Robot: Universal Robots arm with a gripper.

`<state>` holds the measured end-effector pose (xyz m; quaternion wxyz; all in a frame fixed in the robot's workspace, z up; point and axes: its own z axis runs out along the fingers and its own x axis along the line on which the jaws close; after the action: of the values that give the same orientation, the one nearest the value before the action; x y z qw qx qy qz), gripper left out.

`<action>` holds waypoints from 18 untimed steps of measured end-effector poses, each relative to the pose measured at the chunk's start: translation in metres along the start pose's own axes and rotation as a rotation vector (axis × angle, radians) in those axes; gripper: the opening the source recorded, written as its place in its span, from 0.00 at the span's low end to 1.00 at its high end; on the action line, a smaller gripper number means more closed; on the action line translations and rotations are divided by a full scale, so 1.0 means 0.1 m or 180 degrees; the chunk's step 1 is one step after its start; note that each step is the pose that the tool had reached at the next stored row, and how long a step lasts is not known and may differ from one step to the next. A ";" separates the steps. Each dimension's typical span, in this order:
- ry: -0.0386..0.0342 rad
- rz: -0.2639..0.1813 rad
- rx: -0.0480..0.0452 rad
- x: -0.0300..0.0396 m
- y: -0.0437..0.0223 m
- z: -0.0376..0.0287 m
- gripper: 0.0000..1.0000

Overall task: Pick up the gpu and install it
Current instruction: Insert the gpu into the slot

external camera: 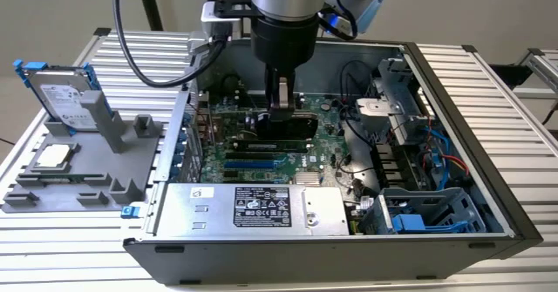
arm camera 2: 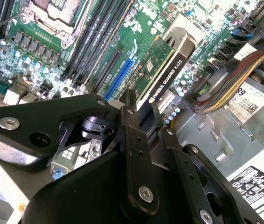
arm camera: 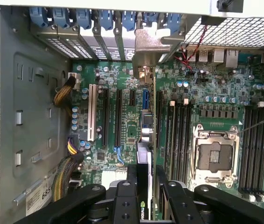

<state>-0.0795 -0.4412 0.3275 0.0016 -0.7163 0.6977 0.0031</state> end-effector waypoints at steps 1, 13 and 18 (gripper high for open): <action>0.0000 -0.0001 0.0000 0.000 0.000 0.004 0.00; 0.0000 -0.0007 0.0000 0.000 0.000 0.046 0.00; 0.0000 -0.0010 0.0000 0.000 0.000 0.063 0.00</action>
<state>-0.0795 -0.4412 0.3212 0.0016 -0.7174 0.6966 0.0031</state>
